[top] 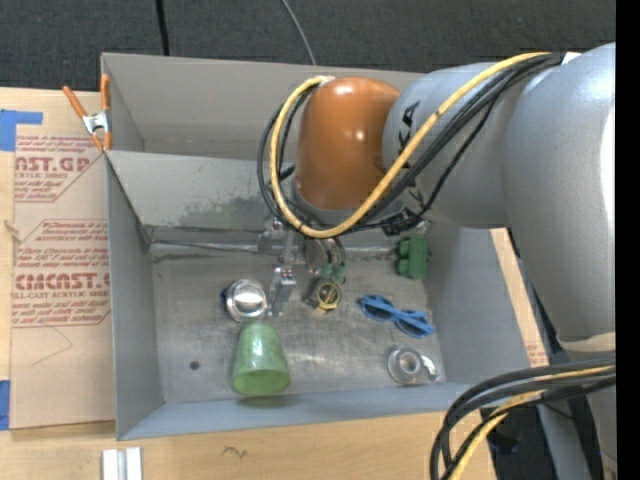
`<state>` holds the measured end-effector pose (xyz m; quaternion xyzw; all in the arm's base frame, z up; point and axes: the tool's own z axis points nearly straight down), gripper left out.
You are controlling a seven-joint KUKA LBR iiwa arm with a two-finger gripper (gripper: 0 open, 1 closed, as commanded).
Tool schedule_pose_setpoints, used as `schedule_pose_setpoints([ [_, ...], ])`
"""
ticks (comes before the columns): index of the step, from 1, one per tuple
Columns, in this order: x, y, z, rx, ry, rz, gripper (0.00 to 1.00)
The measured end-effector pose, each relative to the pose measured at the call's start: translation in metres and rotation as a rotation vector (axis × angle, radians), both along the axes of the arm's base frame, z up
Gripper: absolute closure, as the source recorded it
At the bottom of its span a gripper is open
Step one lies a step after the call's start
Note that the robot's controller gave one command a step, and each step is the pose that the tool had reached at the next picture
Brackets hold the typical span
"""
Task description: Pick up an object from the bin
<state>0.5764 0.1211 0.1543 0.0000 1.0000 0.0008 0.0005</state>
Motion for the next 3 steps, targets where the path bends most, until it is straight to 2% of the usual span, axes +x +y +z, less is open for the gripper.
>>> schedule_pose_setpoints([
  [1, -0.0114, 0.0214, -0.0478, 0.0, -0.004, -0.11, 0.0],
  [2, -0.0125, 0.0216, -0.0505, 0.0, 0.0, -0.111, 1.0],
  [3, -0.0125, 0.0216, -0.0505, 0.0, 0.0, -0.11, 0.0],
])
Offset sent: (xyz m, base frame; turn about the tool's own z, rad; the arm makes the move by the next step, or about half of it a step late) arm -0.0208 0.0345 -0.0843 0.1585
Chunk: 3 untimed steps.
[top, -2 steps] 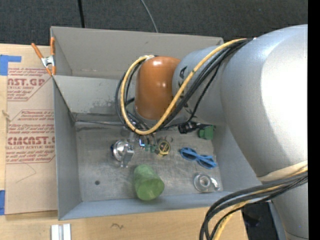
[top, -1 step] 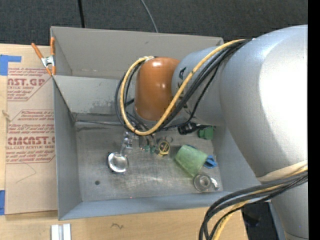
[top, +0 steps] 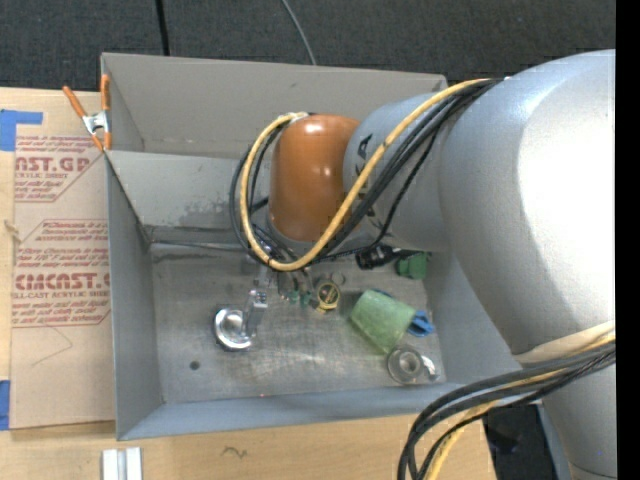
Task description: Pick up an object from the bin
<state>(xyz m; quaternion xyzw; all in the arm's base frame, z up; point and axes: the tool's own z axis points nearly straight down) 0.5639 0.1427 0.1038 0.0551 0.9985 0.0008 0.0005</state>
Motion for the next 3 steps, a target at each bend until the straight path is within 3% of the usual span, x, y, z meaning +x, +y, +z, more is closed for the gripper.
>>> schedule_pose_setpoints([
  [1, -0.053, 0.025, -0.011, 0.0, 0.006, -0.062, 0.0],
  [2, -0.053, 0.03, -0.033, 0.001, -0.004, -0.076, 0.0],
  [3, -0.053, 0.03, -0.031, 0.002, -0.003, -0.077, 1.0],
])
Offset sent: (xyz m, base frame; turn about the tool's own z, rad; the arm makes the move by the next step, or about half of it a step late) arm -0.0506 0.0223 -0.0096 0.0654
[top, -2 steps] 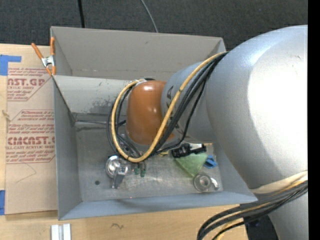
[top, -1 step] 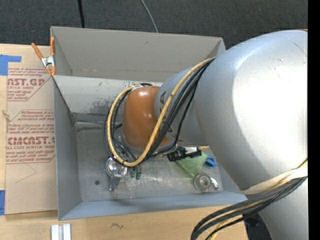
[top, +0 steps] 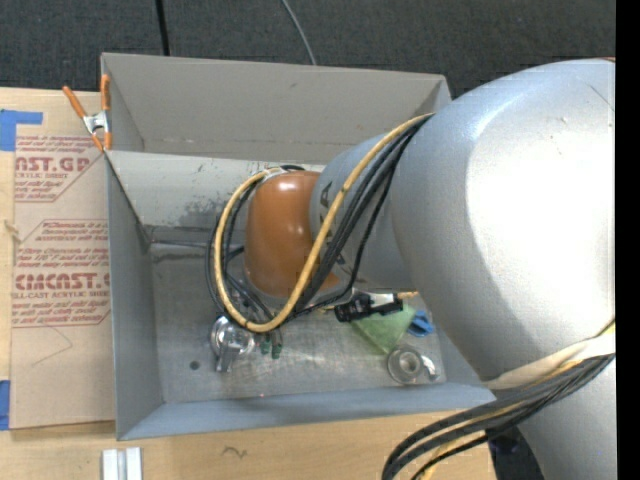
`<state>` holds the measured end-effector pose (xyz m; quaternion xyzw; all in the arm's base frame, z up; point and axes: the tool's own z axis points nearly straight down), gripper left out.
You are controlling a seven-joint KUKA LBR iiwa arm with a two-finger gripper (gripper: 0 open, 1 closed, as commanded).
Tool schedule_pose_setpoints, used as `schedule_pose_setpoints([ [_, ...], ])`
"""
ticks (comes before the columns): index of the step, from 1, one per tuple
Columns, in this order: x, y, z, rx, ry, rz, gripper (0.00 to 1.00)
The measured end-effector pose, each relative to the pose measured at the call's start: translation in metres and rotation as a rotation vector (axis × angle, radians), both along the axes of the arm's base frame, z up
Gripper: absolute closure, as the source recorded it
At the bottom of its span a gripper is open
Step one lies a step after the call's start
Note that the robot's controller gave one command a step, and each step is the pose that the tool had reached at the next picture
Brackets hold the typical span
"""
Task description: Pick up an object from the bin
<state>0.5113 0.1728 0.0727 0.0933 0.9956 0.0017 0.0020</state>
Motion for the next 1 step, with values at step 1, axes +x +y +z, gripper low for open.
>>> schedule_pose_setpoints([
  [1, 0.0064, -0.011, 0.1663, -0.002, -0.005, 0.249, 1.0],
])
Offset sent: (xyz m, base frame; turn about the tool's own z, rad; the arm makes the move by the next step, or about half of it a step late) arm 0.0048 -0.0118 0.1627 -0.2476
